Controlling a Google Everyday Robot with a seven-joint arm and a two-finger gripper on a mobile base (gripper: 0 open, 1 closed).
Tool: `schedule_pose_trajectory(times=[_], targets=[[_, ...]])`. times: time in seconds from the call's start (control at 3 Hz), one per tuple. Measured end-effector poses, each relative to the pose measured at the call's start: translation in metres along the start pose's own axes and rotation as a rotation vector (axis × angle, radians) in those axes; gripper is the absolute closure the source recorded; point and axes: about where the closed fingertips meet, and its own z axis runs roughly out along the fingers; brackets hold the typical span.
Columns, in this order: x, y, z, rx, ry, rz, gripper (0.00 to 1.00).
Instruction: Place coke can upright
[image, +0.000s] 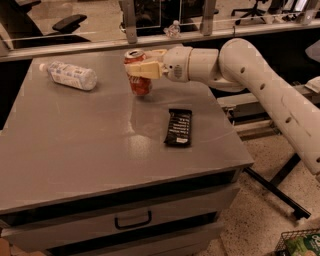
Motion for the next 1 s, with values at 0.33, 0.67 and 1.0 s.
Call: schedule_pose_trajectory(times=[0.33, 0.67, 1.0], targets=[[0.007, -0.002, -0.003, -0.008, -0.02, 0.021, 0.6], [0.015, -0.003, -0.004, -0.013, -0.013, 0.036, 0.38], [0.022, -0.003, -0.004, -0.017, -0.004, 0.046, 0.13]])
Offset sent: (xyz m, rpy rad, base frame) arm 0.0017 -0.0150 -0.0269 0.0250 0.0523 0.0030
